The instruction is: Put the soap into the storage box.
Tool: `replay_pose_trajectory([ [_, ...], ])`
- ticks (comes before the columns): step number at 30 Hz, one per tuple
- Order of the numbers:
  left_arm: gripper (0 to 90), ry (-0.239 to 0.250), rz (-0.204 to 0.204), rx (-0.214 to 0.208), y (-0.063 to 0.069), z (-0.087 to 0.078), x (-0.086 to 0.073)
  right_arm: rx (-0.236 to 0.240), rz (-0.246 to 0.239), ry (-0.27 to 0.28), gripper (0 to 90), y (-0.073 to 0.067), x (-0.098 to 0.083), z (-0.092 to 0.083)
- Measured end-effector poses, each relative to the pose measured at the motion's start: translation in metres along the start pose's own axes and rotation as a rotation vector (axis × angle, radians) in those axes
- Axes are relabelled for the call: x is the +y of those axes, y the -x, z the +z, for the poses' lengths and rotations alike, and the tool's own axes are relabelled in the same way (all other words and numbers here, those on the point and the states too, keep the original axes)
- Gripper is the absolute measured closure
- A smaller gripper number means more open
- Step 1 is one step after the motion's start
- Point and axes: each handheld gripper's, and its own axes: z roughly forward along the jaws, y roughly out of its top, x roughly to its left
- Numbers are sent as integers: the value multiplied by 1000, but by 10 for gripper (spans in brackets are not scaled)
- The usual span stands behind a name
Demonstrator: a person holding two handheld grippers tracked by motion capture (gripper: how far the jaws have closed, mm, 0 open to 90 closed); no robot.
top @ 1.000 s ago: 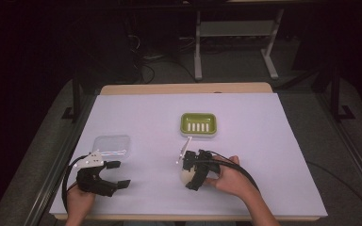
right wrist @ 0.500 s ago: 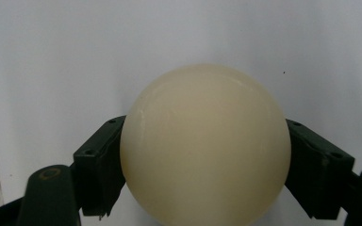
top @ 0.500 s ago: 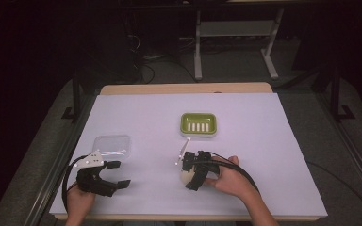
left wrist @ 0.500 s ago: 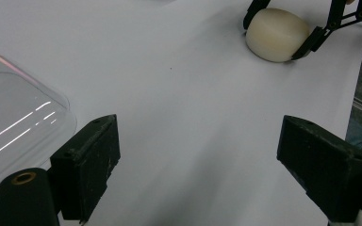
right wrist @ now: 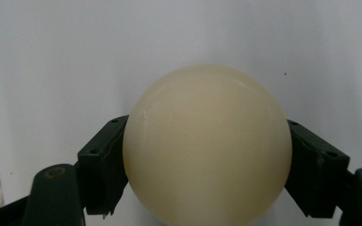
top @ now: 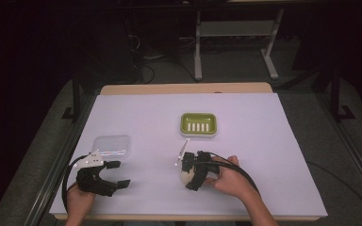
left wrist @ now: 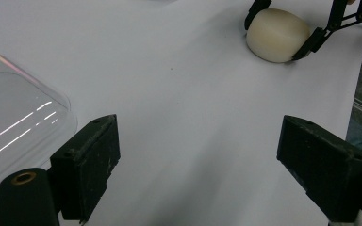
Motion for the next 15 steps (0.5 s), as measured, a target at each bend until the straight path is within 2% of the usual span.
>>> replay_pose_trajectory([
  [9, 132, 4, 3, 2, -1, -1, 0, 11, 20, 10, 242, 4, -2, -3],
  [11, 132, 4, 2, 3, -1, -1, 0, 18, 33, 31, 242, 7, -3, -10],
  [15, 132, 6, 12, 4, -3, 0, 0, 1, 34, 26, 243, 11, 0, -18],
])
